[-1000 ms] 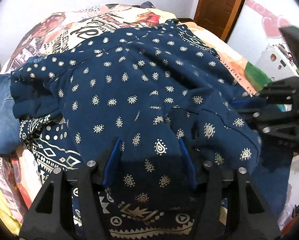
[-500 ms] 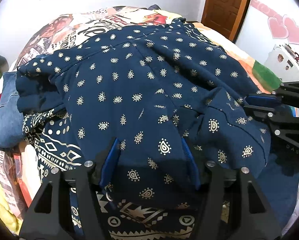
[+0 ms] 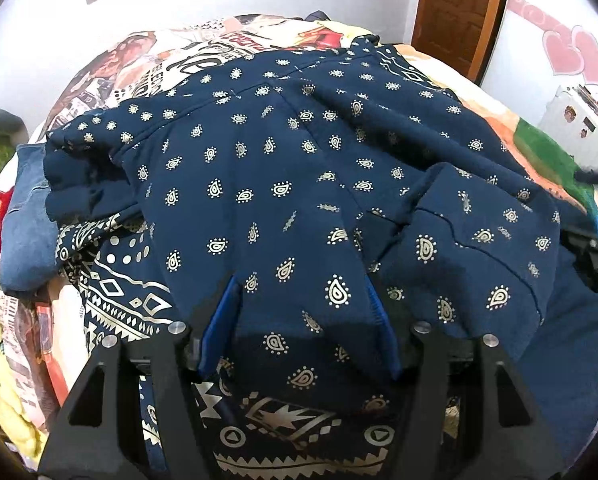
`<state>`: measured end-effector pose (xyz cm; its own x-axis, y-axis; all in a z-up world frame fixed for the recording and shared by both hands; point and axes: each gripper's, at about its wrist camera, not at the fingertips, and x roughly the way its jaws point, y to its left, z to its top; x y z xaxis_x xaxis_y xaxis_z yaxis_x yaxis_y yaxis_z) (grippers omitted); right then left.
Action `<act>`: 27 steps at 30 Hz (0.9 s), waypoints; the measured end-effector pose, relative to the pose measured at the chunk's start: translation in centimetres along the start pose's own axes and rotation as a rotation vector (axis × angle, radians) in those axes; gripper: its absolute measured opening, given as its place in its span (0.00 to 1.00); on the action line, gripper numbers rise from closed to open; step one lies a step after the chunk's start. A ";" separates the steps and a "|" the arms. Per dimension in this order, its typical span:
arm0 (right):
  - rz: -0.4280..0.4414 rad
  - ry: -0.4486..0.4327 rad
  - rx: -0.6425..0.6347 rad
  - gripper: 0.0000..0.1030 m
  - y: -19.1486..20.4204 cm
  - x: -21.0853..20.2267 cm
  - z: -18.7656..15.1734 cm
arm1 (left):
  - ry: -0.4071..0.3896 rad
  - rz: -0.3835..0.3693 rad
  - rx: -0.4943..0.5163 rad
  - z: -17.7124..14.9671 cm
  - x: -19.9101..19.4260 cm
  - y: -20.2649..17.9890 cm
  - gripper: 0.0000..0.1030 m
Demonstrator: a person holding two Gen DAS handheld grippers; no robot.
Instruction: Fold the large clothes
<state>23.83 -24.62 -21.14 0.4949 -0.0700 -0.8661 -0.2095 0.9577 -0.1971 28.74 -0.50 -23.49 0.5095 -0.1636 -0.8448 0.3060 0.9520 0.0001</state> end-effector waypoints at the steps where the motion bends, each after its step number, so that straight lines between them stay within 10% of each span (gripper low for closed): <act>1: 0.050 0.026 0.049 1.00 -1.3 0.5 -0.7 | -0.002 0.003 -0.005 0.0 -0.1 0.0 0.61; 14: 0.218 -0.121 0.170 0.99 -5.5 -6.1 -1.1 | -0.090 0.065 -0.174 -2.1 -9.2 5.8 0.62; 27: 0.359 -0.007 0.197 0.99 -2.1 -5.9 -5.4 | 0.098 -0.030 -0.455 -12.9 -10.5 9.3 0.64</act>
<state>16.81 -27.67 -18.12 0.4254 0.2801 -0.8606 -0.2051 0.9560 0.2098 15.85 13.46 -21.54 0.4212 -0.1885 -0.8872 -0.0752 0.9675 -0.2413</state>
